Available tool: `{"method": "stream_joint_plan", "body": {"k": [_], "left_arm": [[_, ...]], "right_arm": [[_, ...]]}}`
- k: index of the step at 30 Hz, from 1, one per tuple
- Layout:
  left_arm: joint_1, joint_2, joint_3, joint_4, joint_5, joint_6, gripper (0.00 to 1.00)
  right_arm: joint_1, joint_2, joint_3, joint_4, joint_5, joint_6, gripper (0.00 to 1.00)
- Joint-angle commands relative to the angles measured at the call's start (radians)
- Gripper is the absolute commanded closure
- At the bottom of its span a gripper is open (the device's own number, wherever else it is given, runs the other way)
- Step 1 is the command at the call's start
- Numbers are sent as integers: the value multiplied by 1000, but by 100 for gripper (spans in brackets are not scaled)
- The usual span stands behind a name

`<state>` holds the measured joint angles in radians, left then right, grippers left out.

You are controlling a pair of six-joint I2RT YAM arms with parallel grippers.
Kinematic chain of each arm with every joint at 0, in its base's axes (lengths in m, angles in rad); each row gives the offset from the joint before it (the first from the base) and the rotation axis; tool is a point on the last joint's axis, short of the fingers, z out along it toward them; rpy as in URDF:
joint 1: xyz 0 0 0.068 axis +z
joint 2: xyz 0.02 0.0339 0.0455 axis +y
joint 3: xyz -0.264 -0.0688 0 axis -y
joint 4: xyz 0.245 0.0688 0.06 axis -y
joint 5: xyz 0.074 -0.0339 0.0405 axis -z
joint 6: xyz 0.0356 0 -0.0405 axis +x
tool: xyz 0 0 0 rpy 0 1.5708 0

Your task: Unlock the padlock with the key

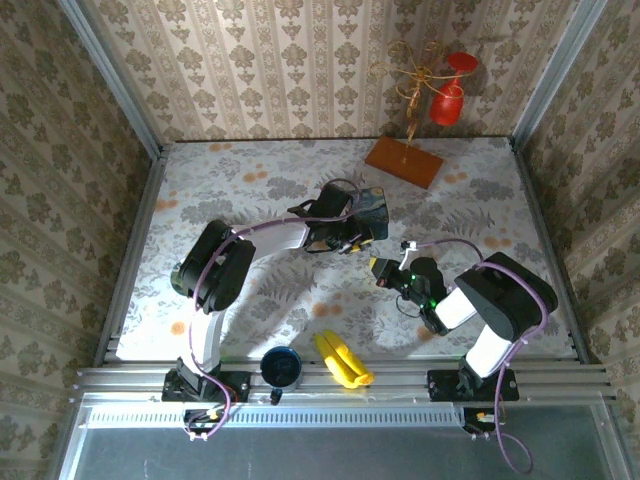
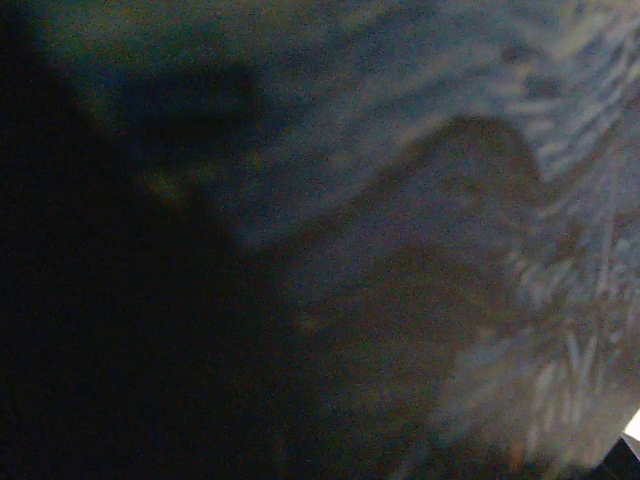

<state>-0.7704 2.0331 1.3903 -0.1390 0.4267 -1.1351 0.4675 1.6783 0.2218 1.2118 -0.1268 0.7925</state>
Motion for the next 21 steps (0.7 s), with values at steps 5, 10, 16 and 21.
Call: {"method": "stream_joint_plan", "body": {"k": [5,10,16,21], "left_arm": [[3,-25,-29,-49,99,-46,100],[6,-30,-30,-46,99,-47,100],[2,-27,-25,-44,103,-46,100],[-3,-25,-23,-43,114,-42,100]], "right_arm": [[-6,-75,-4,-11,31,-22,100],[-6,-96,-15,-44,37,-26,100],[-6,-42,7,13,38,-11,100],[-7,13,43,68,28,5,100]]}}
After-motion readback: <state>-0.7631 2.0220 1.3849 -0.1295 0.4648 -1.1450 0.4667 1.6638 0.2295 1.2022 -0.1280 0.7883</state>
